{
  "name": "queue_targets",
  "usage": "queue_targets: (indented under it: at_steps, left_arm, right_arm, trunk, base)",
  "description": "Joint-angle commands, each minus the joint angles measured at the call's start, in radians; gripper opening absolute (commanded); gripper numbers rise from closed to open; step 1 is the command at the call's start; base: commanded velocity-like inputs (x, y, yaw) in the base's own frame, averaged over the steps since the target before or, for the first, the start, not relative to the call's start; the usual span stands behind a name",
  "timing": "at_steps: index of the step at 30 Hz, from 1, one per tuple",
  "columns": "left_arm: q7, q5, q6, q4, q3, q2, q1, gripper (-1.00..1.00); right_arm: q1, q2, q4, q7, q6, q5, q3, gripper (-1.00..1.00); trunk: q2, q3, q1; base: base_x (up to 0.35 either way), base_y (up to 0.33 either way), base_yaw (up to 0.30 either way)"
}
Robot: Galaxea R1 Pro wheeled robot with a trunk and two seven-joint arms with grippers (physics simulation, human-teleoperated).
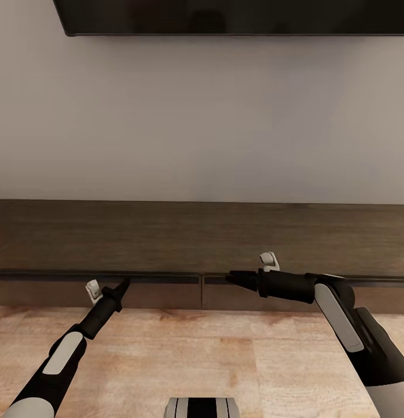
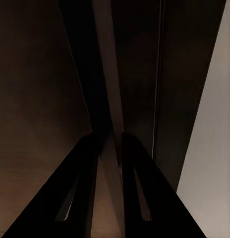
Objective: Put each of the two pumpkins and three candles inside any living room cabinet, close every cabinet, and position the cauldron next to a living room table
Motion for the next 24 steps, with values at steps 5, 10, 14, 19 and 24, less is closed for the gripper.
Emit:
queue_targets:
  at_steps: [5, 10, 14, 19, 24]
  left_arm:
    - [0.002, -0.008, -0.003, 0.002, 0.002, 0.0, 0.0, -1.0]
    - [0.002, -0.008, -0.003, 0.002, 0.002, 0.0, -0.001, -1.0]
    - [0.0, 0.0, 0.001, 0.002, 0.002, 0.003, 0.0, -1.0]
    - [0.0, 0.005, 0.011, 0.002, 0.002, 0.008, 0.001, -1.0]
    - [0.0, 0.006, 0.017, 0.002, 0.002, 0.008, 0.001, -1.0]
  right_arm:
    - [-0.001, -0.001, 0.0, 0.0, 0.005, -0.003, 0.001, 1.0]
    - [-0.001, -0.001, 0.0, 0.0, 0.005, -0.003, 0.001, 1.0]
    - [-0.001, 0.0, 0.013, 0.015, 0.003, -0.004, -0.003, 1.0]
    - [0.002, 0.002, 0.037, 0.018, 0.003, -0.007, -0.001, 1.0]
    - [0.002, 0.003, 0.055, 0.03, 0.003, -0.008, -0.002, 1.0]
  trunk:
    - [0.0, -0.001, 0.0]
    - [0.0, -0.001, 0.0]
    - [0.0, -0.001, 0.0]
    - [0.0, -0.001, 0.0]
    - [0.0, -0.001, 0.0]
  base:
    - [0.0, 0.0, 0.0]
    - [-0.074, 0.0, 0.0]
    - [0.0, 0.0, 0.0]
    - [0.0, 0.0, 0.0]
    - [-0.068, 0.0, 0.0]
